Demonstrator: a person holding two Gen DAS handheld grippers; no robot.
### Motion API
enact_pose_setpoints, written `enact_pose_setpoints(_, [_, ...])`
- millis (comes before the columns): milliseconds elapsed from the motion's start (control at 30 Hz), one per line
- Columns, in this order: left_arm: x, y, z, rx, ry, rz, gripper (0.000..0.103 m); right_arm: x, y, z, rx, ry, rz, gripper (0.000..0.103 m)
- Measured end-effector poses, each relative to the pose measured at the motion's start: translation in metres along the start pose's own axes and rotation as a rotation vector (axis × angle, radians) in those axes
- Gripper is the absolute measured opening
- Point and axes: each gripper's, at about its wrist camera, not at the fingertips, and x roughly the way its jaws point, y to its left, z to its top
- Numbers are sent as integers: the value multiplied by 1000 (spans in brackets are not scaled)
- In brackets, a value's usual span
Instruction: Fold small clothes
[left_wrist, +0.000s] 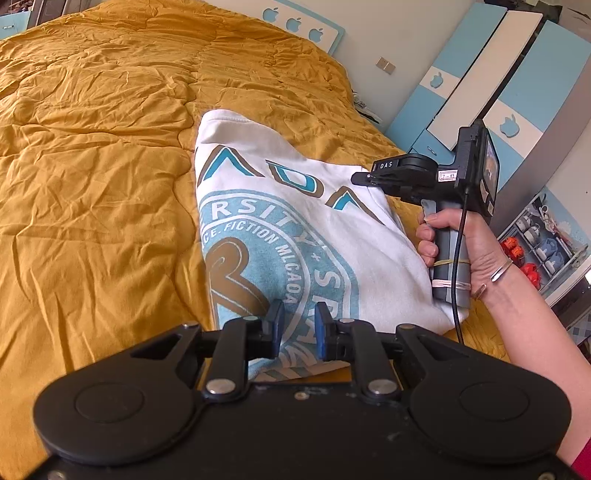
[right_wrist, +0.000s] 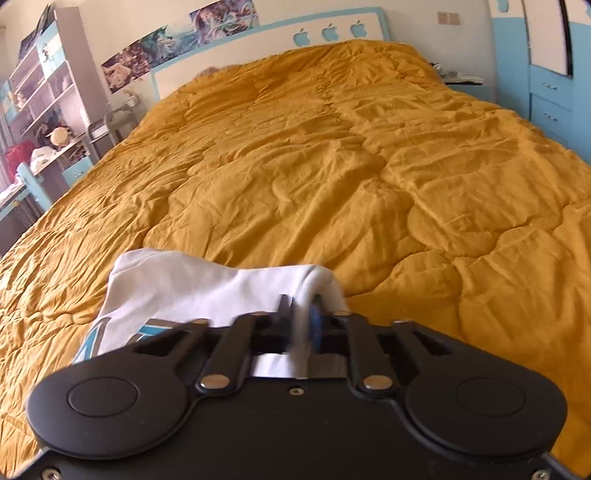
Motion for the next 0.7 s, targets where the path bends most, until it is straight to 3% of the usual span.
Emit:
enact_pose_setpoints(133, [-3,-3,6,4,-12,-27,20,-15,0,14,-3,-76,-26,6])
enact_pose_setpoints(300, [6,1,-3,28,14,-23,22,17,-10,1,30,30,-37,6])
enact_pose_setpoints(367, [3,5,-2,7,6,-45,22,13,-15,-2,52,15,-27,7])
enact_pose_setpoints(433, [-9,15,2,-51,-23,-88,22,-9,-16,1,71,-38,-17,24])
enact_pose_setpoints(567, [-40,35,9,-155,-119,-60,25,-86,-11,-12,112,-152,81,25])
enact_pose_setpoints(633, [-47,41,10,-213,-141,-101,25,-124,-3,-34,151,-175,162,25])
enact_pose_setpoints(700, [-47,35,9,-207,-144,-141,25,-150,9,-61,166,-178,217,25])
